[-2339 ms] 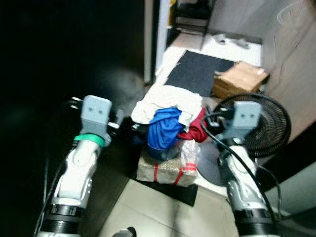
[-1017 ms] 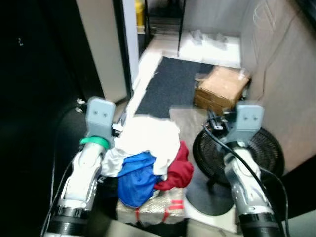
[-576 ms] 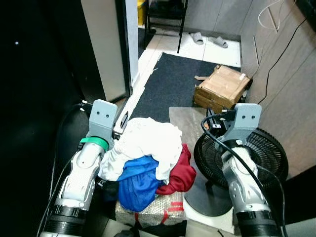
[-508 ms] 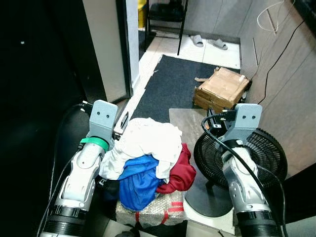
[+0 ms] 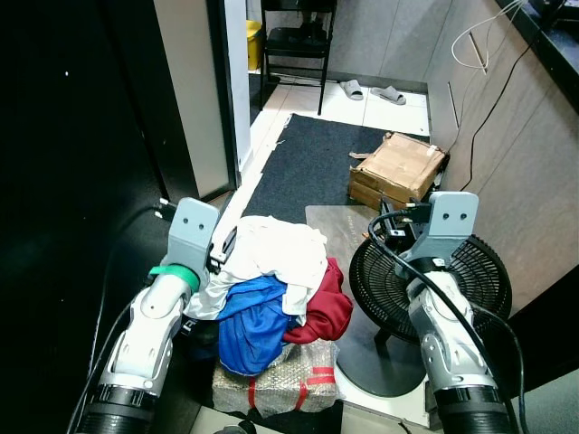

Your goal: Clothes washing

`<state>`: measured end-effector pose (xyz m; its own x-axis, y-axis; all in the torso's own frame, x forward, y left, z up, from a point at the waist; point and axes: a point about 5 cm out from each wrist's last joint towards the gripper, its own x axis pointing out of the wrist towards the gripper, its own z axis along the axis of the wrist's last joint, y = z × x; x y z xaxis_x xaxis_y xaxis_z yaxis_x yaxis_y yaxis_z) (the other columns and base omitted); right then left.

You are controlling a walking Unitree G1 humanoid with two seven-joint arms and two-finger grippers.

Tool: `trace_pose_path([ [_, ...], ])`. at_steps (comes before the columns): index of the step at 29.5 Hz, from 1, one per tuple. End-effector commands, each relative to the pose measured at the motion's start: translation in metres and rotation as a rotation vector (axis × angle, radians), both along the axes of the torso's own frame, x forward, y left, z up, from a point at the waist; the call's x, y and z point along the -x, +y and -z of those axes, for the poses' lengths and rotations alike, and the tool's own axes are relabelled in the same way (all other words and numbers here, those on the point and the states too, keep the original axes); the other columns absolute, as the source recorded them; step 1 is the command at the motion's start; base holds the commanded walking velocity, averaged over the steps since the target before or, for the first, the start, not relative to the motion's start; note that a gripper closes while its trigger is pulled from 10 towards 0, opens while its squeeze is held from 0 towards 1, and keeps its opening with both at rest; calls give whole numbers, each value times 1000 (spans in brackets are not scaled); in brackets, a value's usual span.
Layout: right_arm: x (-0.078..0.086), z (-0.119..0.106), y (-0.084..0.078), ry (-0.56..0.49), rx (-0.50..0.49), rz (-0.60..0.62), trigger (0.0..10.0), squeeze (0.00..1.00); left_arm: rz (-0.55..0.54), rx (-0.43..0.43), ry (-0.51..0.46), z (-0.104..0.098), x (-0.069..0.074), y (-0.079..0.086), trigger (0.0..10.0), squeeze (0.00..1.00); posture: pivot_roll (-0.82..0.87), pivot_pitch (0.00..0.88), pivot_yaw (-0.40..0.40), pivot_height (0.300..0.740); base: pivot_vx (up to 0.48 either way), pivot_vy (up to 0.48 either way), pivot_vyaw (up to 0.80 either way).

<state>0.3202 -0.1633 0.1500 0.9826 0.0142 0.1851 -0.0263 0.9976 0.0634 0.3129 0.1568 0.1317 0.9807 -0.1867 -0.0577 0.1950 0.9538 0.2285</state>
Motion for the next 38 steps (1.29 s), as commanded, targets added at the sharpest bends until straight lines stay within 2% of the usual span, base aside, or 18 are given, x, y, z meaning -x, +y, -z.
trace_pose_path([
  [1,-3,5,-1,21,43,-3,10000,0,-7,-29,88,15,2,6,10000,0,-7,16,34,740,0,0,0],
  [6,-6,5,-3,24,80,-2,10000,0,-14,-51,139,19,0,10,10000,0,-4,22,32,740,0,0,0],
  [8,-14,2,-8,27,117,-5,10000,0,27,-77,164,16,-9,6,10000,0,-7,69,35,740,0,0,0],
  [10,-14,2,-8,27,117,-5,10000,0,27,-77,164,16,-9,6,10000,0,-7,69,35,740,0,0,0],
  [11,-18,0,-10,29,135,-7,10000,0,50,-88,168,13,-17,1,10000,0,-10,89,40,740,0,0,0],
  [12,-18,0,-10,29,135,-7,10000,0,50,-88,168,13,-17,1,10000,0,-10,89,40,740,0,0,0],
  [13,-21,-1,-13,31,155,-7,10000,0,81,-105,175,10,-24,-6,10000,0,-16,108,50,740,0,0,0],
  [16,-22,-1,-17,35,171,1,10000,0,113,-111,187,8,-28,-12,10000,0,-23,127,63,740,0,0,0],
  [18,-19,2,-33,52,196,52,10000,0,179,-114,211,5,-32,-22,10000,0,-33,167,95,740,0,0,0],
  [19,-19,2,-33,52,196,52,10000,0,179,-114,211,5,-32,-22,10000,0,-33,167,95,740,0,0,0],
  [20,-17,3,-40,57,202,75,10000,0,196,-112,217,3,-32,-24,10000,0,-40,185,110,740,0,0,0],
  [21,-13,4,-49,61,208,111,10000,0,199,-117,223,3,-32,-22,10000,0,-54,210,128,740,0,0,0],
  [23,-10,5,-53,62,208,125,10000,0,185,-122,226,4,-33,-18,10000,0,-63,227,134,740,0,0,0],
  [28,-8,6,-52,61,207,125,10000,0,151,-135,227,7,-34,-10,10000,0,-70,247,134,740,0,0,0],
  [31,-8,7,-44,63,223,89,10000,0,130,-119,221,9,-30,-5,10000,0,-75,268,120,740,0,0,0],
  [34,-12,6,-37,62,237,46,10000,0,101,-88,220,11,-24,-1,10000,0,-65,292,69,740,0,0,0],
  [37,-15,4,-34,60,242,25,10000,0,76,-68,217,11,-21,1,10000,0,-64,294,63,740,0,0,0],
  [38,-18,2,-31,59,246,6,10000,0,63,-52,216,12,-18,1,10000,0,-54,297,28,740,0,0,0],
])
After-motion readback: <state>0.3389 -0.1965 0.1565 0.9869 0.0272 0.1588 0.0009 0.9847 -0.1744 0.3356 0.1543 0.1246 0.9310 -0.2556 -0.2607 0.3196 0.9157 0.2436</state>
